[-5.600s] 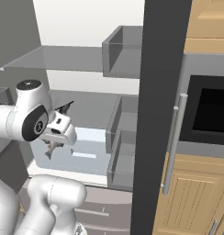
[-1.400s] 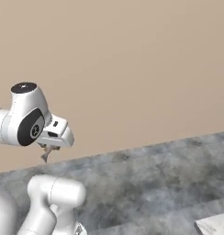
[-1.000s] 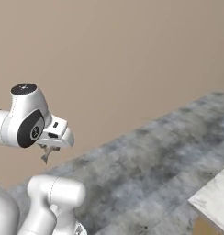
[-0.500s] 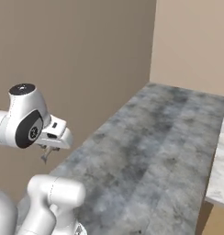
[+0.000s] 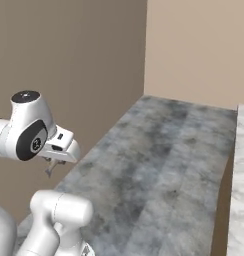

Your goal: Gather the mushroom and bell pepper from the fridge and place them on a tray on the dining counter. Then gather the fishs from the fridge and place them on the other tray.

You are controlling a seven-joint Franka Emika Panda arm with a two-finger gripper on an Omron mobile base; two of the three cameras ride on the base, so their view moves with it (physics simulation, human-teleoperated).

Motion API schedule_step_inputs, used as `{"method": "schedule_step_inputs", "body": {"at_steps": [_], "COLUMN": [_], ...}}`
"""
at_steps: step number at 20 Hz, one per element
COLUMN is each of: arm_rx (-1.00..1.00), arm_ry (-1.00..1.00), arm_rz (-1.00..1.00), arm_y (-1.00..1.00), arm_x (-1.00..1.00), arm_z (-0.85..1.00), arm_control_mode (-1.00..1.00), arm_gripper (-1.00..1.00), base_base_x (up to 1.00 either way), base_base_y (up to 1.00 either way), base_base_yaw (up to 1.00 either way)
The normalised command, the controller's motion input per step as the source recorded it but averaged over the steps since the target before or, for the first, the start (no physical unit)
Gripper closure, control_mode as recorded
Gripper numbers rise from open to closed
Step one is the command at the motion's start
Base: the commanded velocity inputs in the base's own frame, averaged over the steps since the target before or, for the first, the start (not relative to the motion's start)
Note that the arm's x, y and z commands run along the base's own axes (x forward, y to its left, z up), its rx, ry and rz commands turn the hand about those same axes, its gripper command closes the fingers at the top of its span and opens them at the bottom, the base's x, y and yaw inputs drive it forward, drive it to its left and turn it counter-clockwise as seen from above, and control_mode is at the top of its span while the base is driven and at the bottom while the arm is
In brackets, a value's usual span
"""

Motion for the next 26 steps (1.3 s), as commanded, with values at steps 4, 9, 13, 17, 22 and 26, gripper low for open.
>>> {"method": "schedule_step_inputs", "body": {"at_steps": [4,9,13,17,22,26], "arm_rx": [0.00,0.00,0.00,0.00,0.00,0.00], "arm_ry": [0.00,0.00,0.00,0.00,0.00,0.00], "arm_rz": [0.00,0.00,0.00,0.00,0.00,0.00], "arm_y": [0.00,0.00,0.00,0.00,0.00,0.00], "arm_x": [0.00,0.00,0.00,0.00,0.00,0.00], "arm_z": [0.00,0.00,0.00,0.00,0.00,0.00], "arm_control_mode": [1.00,1.00,1.00,1.00,1.00,1.00], "arm_gripper": [1.00,1.00,1.00,1.00,1.00,1.00], "base_base_x": [1.00,1.00,1.00,1.00,1.00,1.00], "base_base_y": [0.06,0.53,0.59,0.24,0.07,0.07], "base_base_yaw": [-0.04,-0.01,0.00,0.00,-0.06,-0.15]}}
